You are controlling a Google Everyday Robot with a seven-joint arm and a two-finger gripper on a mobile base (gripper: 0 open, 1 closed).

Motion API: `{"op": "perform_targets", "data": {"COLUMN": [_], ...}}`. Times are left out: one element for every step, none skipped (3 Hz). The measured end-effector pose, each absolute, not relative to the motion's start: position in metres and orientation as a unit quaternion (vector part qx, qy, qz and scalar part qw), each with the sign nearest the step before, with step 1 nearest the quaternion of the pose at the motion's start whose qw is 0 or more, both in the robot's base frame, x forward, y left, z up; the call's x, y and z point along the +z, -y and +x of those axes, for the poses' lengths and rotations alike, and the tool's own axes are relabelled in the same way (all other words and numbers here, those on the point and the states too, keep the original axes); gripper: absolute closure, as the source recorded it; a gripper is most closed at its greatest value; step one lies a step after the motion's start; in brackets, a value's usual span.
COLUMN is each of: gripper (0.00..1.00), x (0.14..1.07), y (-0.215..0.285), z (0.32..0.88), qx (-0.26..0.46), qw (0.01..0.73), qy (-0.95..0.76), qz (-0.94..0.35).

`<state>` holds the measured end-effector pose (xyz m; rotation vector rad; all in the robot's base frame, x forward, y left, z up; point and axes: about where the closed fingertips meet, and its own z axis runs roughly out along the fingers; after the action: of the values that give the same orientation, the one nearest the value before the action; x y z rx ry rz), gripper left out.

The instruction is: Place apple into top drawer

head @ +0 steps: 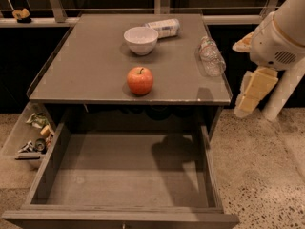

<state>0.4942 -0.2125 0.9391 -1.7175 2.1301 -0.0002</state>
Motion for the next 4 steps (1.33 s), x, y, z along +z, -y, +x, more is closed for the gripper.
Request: {"op": "perform_targets", "data": {"gripper": [0.00,0.00,0.00,0.00], "x": [0.917,0.909,0.927,0.927], "y": [0.199,0.172,0.134,0.134], "z": [0.549,0.607,0.620,0.620], "qx": [0.010,0.025,0.064,0.064], "qw": [0.218,0.250,0.305,0.305], "qy": [-0.750,-0.733,-0.683,-0.683], "qz": [-0.625,-0.632,-0.661,-0.661]}}
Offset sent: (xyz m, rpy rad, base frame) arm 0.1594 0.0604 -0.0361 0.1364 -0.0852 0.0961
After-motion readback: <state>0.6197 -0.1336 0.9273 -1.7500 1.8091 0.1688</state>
